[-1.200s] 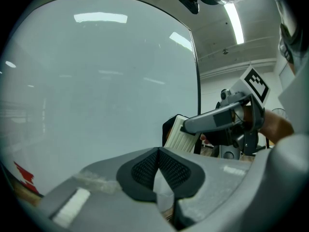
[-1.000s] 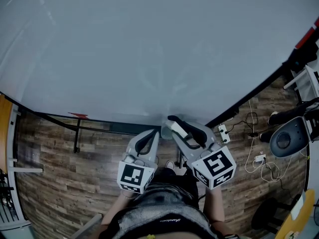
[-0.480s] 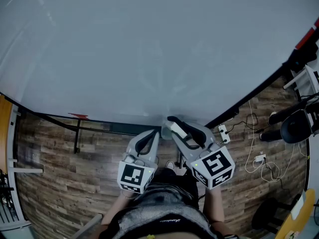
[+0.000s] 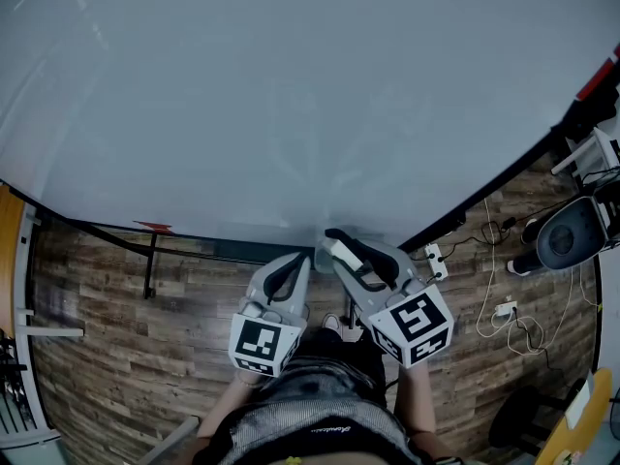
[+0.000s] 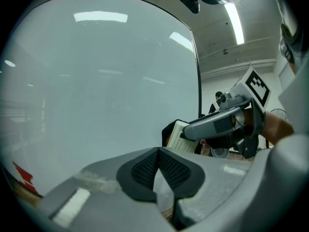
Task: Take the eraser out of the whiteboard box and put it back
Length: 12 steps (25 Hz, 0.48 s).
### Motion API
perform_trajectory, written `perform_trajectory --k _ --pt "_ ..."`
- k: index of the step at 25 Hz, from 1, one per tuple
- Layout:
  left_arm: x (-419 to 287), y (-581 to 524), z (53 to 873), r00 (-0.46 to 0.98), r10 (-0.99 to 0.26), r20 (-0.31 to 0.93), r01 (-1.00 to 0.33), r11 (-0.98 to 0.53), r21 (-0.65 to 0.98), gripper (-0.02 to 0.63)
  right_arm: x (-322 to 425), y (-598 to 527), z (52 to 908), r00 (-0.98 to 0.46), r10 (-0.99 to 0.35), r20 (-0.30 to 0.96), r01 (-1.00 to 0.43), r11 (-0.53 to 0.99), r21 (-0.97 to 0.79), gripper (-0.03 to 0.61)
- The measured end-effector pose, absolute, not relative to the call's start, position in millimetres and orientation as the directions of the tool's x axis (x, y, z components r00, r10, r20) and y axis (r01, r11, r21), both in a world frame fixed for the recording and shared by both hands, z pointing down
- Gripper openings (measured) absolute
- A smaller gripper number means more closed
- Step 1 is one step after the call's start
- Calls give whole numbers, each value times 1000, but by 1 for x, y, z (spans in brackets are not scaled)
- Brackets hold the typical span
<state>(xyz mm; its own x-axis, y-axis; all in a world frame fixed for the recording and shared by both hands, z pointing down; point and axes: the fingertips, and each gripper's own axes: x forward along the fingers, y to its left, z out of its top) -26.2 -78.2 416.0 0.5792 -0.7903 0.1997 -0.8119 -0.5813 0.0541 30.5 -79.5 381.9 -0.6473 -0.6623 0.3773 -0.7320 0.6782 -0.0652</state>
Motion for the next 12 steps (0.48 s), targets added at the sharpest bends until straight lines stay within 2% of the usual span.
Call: perform_trajectory --k 12 --pt "-22 -79 415 582 -788 200 -811 -580 72 0 32 -81 391 -644 -650 404 -729 682 -65 158"
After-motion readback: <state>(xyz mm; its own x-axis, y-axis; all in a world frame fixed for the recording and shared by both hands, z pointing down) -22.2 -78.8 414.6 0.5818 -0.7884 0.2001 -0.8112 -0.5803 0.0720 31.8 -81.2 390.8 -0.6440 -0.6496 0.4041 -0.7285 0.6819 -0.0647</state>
